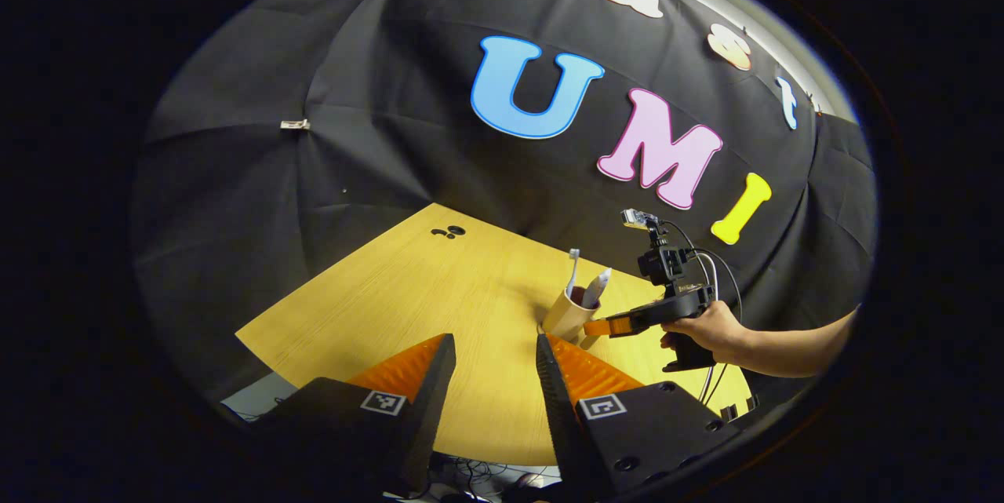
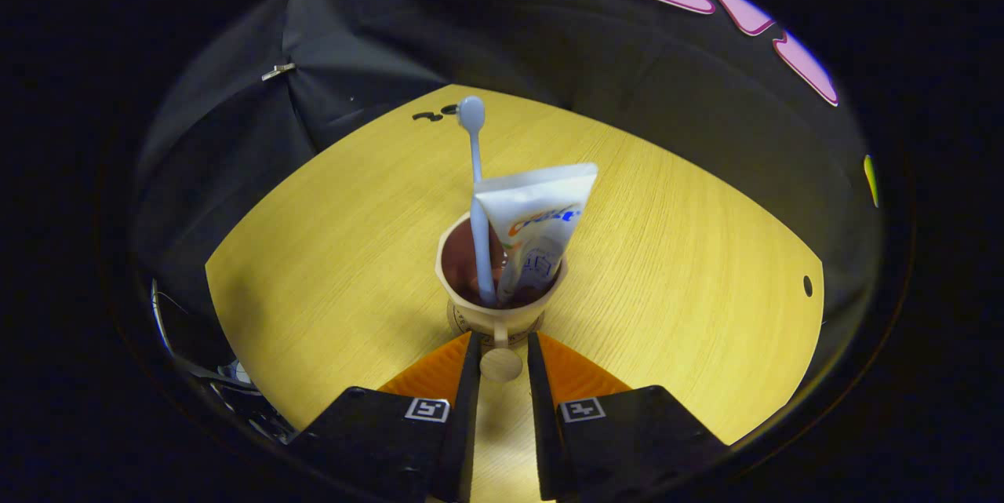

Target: Put the toothbrush and toothpaste on the desktop into the cup, then pick up the cup and place it on the coaster on the desktop.

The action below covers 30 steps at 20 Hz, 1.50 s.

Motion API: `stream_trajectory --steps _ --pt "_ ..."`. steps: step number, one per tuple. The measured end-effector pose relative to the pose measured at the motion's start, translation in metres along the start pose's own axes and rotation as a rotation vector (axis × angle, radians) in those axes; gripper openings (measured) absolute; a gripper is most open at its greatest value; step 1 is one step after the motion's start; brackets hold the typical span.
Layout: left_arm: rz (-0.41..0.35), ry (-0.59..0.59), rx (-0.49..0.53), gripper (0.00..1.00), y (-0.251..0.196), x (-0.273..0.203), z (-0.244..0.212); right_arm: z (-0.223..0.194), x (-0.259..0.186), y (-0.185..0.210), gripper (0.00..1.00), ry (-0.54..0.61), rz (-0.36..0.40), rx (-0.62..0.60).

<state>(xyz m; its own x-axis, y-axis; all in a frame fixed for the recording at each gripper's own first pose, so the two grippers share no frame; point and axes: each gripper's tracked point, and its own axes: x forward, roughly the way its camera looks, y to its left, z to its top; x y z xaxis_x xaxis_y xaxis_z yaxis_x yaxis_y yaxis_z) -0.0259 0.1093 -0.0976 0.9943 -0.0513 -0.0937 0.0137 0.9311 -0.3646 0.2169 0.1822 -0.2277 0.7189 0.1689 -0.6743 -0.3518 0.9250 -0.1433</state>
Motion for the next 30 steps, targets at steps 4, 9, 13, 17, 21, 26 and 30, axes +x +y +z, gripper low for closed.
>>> stream_trajectory --steps 4,9,13,17,21,26,30 --pt "-0.05 -0.009 0.042 0.65 -0.022 0.006 0.012 0.015 -0.043 -0.002 0.4 -0.083 0.009 0.036" --pt "-0.114 -0.024 0.092 0.65 -0.053 0.019 0.029 0.035 -0.105 -0.005 0.47 -0.217 0.012 0.083" --pt "-0.16 -0.051 0.124 0.66 -0.083 0.027 0.045 0.046 -0.15 -0.009 0.51 -0.309 0.024 0.108" --pt "-0.21 -0.067 0.175 0.69 -0.116 0.036 0.051 0.049 -0.183 -0.019 0.55 -0.373 0.033 0.082" --pt "-0.256 -0.086 0.219 0.77 -0.149 0.041 0.055 0.046 -0.214 -0.027 0.57 -0.432 0.033 0.07" --pt "-0.317 -0.092 0.242 0.88 -0.185 0.05 0.055 0.044 -0.243 -0.038 0.6 -0.506 0.012 0.053" --pt "-0.313 -0.092 0.264 0.93 -0.198 0.056 0.054 0.039 -0.259 -0.044 0.69 -0.542 -0.002 0.046"
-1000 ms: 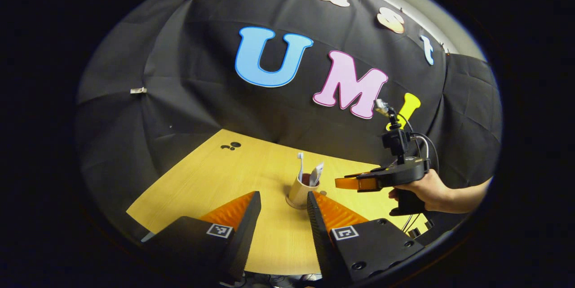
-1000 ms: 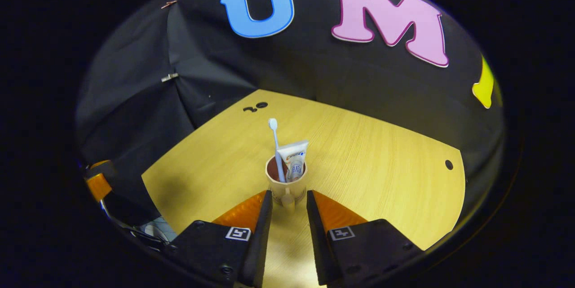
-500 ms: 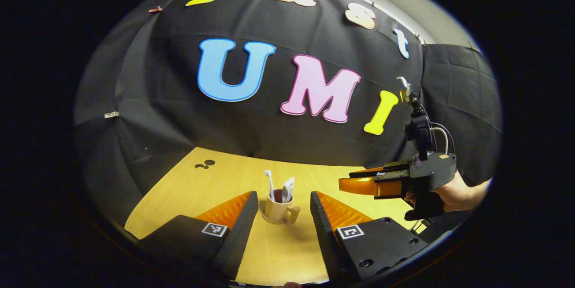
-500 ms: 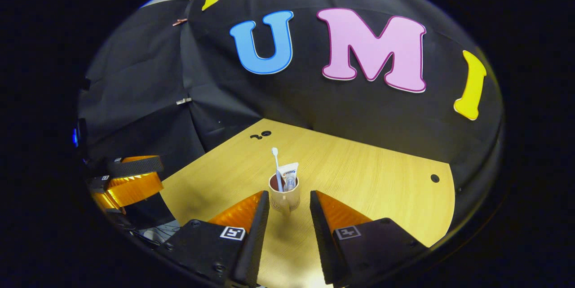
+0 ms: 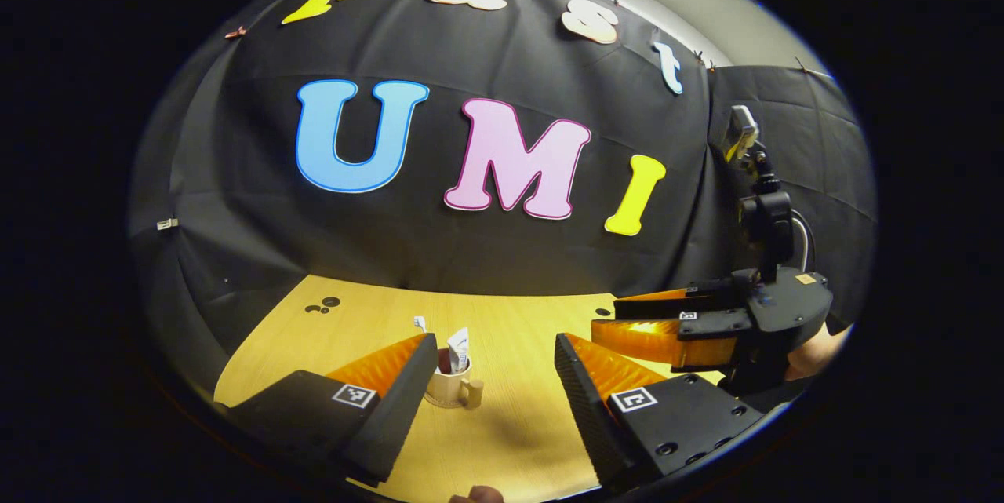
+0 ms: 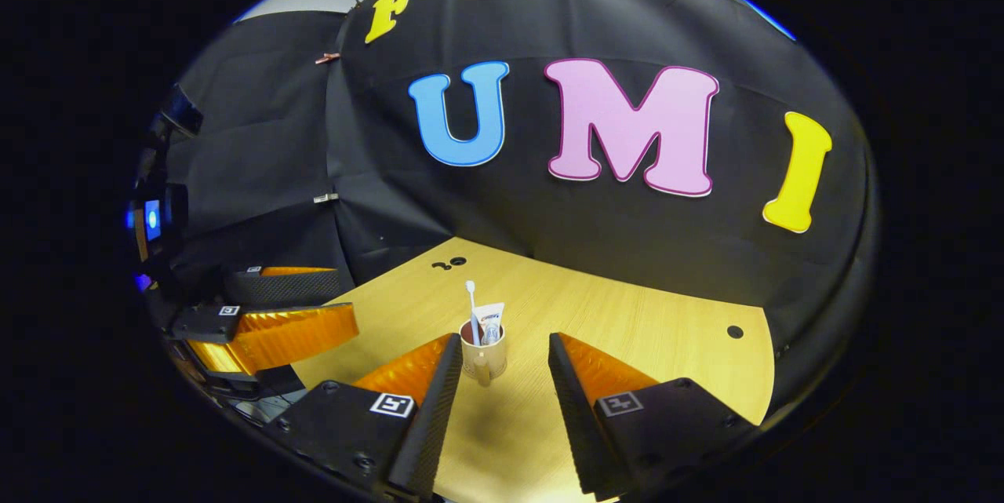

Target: Put the toothbrush and toothpaste on the desktop into the cup, then pick up the cup and place it on the coaster on the desktop.

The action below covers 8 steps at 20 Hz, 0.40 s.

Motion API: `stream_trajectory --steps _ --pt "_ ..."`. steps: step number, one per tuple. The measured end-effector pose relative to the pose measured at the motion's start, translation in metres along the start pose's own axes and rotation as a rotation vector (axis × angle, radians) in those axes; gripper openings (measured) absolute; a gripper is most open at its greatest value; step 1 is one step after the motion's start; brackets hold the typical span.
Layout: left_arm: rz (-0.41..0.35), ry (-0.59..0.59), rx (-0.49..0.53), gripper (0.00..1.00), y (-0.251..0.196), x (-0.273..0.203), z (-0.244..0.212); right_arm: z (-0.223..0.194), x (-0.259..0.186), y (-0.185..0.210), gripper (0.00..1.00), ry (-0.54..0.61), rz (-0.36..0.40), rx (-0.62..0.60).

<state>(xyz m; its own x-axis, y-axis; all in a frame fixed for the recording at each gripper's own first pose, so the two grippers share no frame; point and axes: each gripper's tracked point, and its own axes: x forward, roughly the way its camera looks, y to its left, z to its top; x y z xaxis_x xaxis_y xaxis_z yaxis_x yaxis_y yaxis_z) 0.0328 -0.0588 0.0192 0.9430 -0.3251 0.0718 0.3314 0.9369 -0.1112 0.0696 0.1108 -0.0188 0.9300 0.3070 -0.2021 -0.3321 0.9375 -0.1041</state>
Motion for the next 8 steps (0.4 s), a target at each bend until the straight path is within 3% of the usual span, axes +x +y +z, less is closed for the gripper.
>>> stream_trajectory --steps 8 --pt "-0.022 0.027 0.055 0.94 -0.024 0.014 -0.005 0.0 -0.021 -0.018 0.83 -0.03 -0.015 0.005"
